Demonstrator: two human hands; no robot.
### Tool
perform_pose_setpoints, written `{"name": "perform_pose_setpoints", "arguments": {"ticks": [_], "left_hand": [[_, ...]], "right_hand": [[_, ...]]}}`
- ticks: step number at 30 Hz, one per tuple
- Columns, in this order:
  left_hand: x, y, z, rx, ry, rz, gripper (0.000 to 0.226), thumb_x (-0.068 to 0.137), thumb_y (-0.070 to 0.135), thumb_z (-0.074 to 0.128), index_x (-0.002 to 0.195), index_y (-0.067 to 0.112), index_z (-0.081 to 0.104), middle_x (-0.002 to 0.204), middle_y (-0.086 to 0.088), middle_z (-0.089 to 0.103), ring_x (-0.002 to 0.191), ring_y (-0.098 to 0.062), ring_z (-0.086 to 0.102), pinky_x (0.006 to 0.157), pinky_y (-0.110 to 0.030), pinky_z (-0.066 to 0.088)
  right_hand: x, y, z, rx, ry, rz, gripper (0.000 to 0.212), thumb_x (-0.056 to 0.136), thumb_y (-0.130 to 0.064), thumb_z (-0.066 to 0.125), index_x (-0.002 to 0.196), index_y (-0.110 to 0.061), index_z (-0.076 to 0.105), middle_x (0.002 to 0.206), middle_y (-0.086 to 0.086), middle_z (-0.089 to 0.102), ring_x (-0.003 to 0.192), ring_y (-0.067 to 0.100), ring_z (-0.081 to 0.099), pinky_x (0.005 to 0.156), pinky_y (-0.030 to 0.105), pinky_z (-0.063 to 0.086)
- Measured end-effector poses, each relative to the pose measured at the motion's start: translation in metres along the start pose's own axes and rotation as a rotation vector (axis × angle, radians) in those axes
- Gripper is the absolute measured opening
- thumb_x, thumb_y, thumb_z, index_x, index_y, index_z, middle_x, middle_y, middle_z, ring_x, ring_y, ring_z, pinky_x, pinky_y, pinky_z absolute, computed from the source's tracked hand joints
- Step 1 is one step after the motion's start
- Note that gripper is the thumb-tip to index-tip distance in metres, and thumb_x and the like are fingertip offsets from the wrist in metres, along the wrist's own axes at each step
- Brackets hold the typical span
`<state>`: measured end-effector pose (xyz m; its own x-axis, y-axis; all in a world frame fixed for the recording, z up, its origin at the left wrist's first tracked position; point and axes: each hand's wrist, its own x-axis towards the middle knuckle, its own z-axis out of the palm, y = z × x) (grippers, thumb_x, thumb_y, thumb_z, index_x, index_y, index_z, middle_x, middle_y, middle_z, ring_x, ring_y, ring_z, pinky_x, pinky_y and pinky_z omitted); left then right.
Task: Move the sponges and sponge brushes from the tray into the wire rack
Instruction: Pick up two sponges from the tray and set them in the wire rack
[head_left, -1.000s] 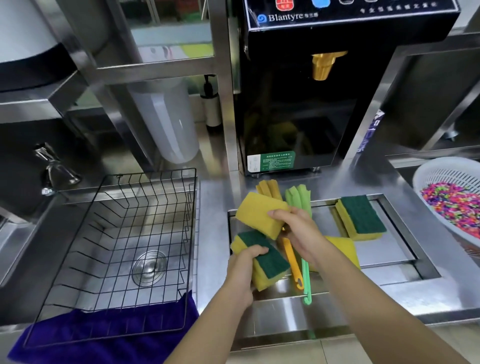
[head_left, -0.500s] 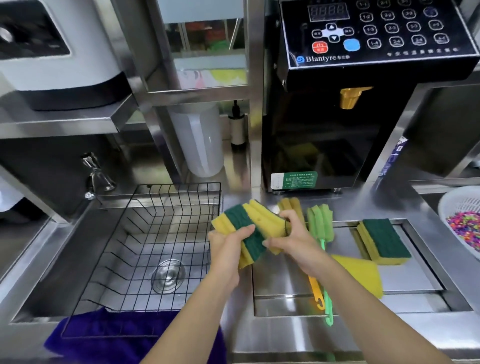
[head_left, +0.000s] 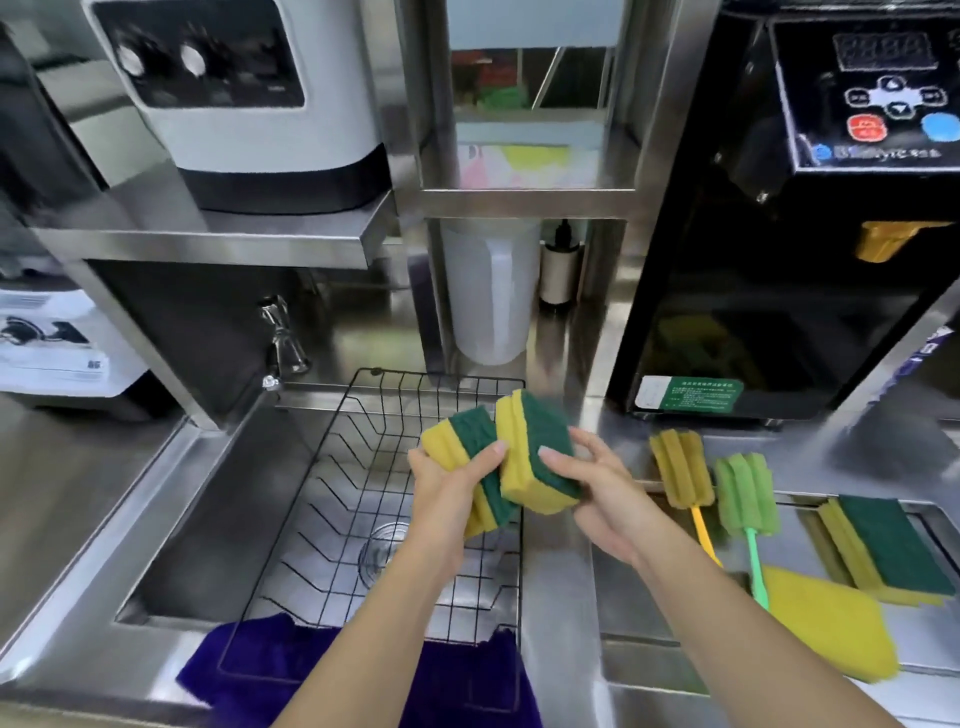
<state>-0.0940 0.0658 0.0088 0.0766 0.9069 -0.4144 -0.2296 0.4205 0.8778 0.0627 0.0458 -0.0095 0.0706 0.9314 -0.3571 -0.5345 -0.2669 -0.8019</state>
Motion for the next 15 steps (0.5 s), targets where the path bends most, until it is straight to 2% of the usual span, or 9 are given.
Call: {"name": "perform_pose_setpoints", "arguments": {"ticks": [3,5,7,11,15], "left_hand": [[0.012,0.008,-0.013,-0.022,-0.049,-0.02,0.053,0.074,0.014,0.076,0.118,0.019,0.046,0.117,-0.011,0.066,0.105,-0.029,0.065,0.09,-0.057,0.053],[0.023,0.013,-0.025,-0.023,-0.062,-0.035,0.04,0.078,0.007,0.071,0.114,0.017,0.057,0.112,-0.014,0.07,0.102,-0.032,0.067,0.087,-0.057,0.055],[0.035,0.018,-0.039,0.001,-0.031,-0.062,0.034,0.079,0.006,0.068,0.112,0.014,0.06,0.11,-0.015,0.071,0.099,-0.033,0.069,0.083,-0.054,0.057],[0.06,0.029,-0.068,0.087,0.097,-0.079,0.051,0.078,0.01,0.072,0.118,0.006,0.041,0.114,-0.014,0.063,0.095,-0.028,0.067,0.077,-0.045,0.059],[0.079,0.04,-0.091,0.221,0.102,0.018,0.042,0.084,0.011,0.068,0.108,0.011,0.034,0.106,-0.008,0.055,0.081,-0.012,0.059,0.06,-0.027,0.048]], "right_hand": [[0.01,0.002,0.02,-0.05,-0.035,0.025,0.077,0.056,-0.018,0.079,0.127,-0.011,0.05,0.117,0.012,0.068,0.1,0.025,0.067,0.078,0.037,0.053],[0.017,0.004,0.031,-0.078,-0.005,0.014,0.072,0.059,-0.018,0.078,0.125,-0.012,0.05,0.114,0.01,0.068,0.095,0.023,0.069,0.074,0.036,0.054],[0.024,0.007,0.042,-0.116,0.034,-0.002,0.063,0.067,-0.014,0.076,0.124,-0.014,0.049,0.113,0.009,0.068,0.094,0.023,0.069,0.073,0.035,0.054],[0.04,0.012,0.06,-0.162,0.108,-0.015,0.053,0.076,-0.009,0.071,0.122,-0.016,0.046,0.107,0.006,0.068,0.09,0.021,0.068,0.072,0.033,0.053],[0.057,0.021,0.069,-0.145,0.198,-0.01,0.054,0.075,-0.008,0.072,0.121,-0.014,0.044,0.113,0.011,0.066,0.1,0.028,0.066,0.087,0.044,0.053]]}}
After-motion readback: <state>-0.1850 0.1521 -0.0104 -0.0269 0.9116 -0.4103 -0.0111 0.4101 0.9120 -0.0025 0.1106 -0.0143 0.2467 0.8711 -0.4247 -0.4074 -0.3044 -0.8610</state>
